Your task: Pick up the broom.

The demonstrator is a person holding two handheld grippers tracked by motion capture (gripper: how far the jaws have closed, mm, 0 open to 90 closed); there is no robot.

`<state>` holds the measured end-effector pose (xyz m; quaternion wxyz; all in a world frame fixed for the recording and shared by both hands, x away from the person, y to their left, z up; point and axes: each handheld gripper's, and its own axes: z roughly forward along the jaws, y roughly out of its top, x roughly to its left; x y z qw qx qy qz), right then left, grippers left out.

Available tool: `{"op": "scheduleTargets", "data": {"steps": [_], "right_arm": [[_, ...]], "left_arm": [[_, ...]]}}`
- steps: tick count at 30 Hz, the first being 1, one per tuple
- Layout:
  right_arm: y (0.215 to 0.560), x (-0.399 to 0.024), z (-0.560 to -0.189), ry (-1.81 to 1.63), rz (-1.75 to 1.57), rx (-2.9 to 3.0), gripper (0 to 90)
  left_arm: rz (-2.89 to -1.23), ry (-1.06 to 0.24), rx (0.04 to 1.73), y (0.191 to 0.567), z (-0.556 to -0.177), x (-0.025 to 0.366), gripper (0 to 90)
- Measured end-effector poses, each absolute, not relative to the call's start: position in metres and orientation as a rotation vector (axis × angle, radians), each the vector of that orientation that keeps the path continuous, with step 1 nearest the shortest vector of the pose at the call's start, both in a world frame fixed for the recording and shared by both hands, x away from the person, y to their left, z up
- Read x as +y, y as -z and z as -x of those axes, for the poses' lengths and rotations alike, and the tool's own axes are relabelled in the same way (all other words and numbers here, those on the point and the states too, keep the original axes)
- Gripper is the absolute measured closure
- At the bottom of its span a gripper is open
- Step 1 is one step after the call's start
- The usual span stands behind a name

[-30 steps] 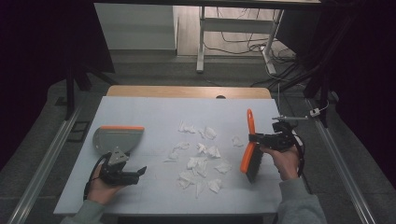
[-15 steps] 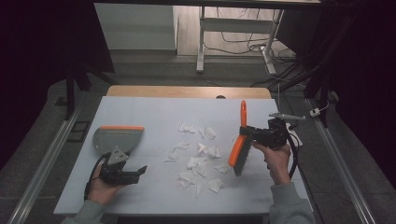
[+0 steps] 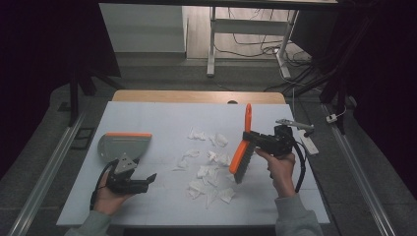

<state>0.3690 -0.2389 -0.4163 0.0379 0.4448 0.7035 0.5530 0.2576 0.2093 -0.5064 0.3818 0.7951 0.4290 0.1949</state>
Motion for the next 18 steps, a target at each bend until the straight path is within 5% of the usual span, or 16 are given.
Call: {"op": "scheduleTargets", "data": {"steps": [18], "right_arm": [[0.417,-0.212,-0.358,-1.720,-1.304,2.172,71.0]], "left_arm": [[-2.058,-0.506,0.964,0.489,-0.266,0.168,18.7]]}}
